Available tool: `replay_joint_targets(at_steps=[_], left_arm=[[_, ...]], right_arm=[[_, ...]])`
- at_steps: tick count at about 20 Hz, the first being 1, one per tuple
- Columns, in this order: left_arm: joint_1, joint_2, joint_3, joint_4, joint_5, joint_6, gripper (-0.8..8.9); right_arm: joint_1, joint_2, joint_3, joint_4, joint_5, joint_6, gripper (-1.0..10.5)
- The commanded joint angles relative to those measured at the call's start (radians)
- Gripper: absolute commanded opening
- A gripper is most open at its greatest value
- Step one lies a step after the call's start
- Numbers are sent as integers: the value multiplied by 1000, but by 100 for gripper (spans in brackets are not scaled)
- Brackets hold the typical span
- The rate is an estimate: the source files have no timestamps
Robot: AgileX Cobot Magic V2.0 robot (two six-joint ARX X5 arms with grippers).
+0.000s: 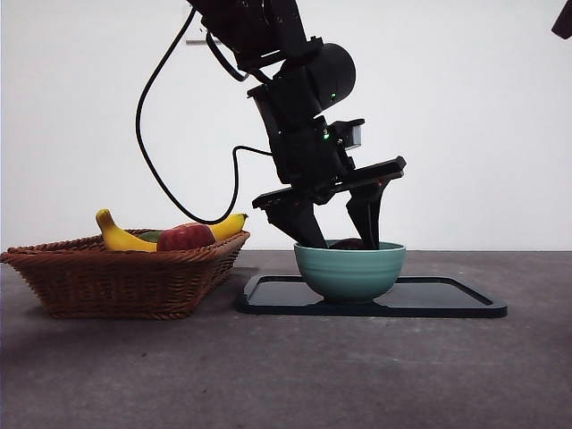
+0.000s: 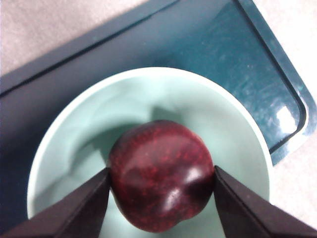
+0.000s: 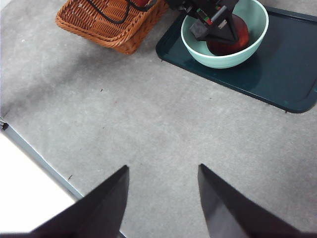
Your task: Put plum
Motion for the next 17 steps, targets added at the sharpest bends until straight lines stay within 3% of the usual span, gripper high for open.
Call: replay_joint_targets(at_steps=[1,7,17], left_arm=[[-9,-32,30,-2,-2,26,275],[6,-220,30,-51,-2,42,275],[111,-632,30,-281,-39,75,275]], right_arm=[[6,3,3,8,0,10,222],[6,3,3,9,0,9,222],[6,3,3,9,0,3,222]])
